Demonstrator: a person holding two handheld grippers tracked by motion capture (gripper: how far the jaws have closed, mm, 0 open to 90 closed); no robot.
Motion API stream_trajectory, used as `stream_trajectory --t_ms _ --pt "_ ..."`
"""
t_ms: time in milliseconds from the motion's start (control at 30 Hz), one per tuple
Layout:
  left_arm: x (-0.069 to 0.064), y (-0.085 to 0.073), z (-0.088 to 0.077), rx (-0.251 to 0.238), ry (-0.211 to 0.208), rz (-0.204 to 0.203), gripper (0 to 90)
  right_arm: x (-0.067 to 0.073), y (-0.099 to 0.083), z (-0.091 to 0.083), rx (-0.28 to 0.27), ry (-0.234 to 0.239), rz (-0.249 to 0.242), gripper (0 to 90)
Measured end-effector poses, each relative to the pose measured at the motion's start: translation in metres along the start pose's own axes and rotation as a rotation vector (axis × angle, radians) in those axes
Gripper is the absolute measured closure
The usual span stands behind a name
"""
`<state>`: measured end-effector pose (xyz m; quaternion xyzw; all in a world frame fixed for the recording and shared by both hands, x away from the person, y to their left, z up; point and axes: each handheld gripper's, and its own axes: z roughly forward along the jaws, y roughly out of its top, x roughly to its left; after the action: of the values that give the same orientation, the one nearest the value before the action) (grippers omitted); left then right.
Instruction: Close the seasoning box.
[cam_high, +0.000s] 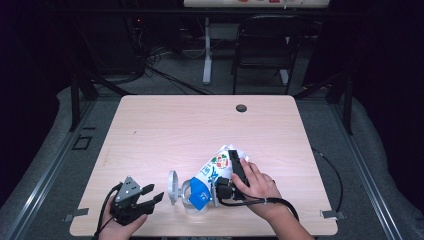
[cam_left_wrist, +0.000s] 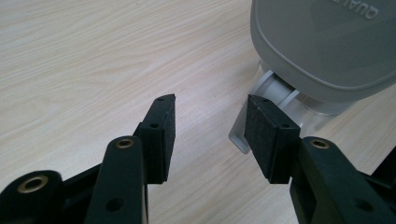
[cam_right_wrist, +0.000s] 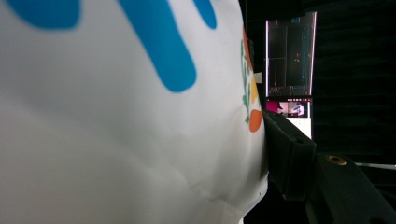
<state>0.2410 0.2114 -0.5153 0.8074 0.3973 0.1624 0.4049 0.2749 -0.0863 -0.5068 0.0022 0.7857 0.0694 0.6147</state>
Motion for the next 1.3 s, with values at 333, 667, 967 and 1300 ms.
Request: stream_trajectory --t_ms 333,667,967,1300 --pt "-0.0003 0.0000 -0.0001 -0.003 0.001 -0.005 54.2 -0.0012 0.0002 -0.0009 0.007 0.000 -0.011 47.6" --pt "-0.0003 0.0000 -0.0001 -0.003 0.001 -0.005 54.2 -0.0007 -0.0001 -0.0006 -0.002 -0.002 -0.009 47.9" --pt "-0.0003 0.0001 -0.0003 -0.004 0.002 -0.005 54.2 -0.0007 -0.0001 -0.0007 -0.002 -0.002 -0.008 48.0" --pt "-0.0002 0.0001 -0.0001 -0.001 0.001 -0.001 54.2 -0.0009 0.0002 -0.0009 -0.002 -0.002 -0.010 48.2"
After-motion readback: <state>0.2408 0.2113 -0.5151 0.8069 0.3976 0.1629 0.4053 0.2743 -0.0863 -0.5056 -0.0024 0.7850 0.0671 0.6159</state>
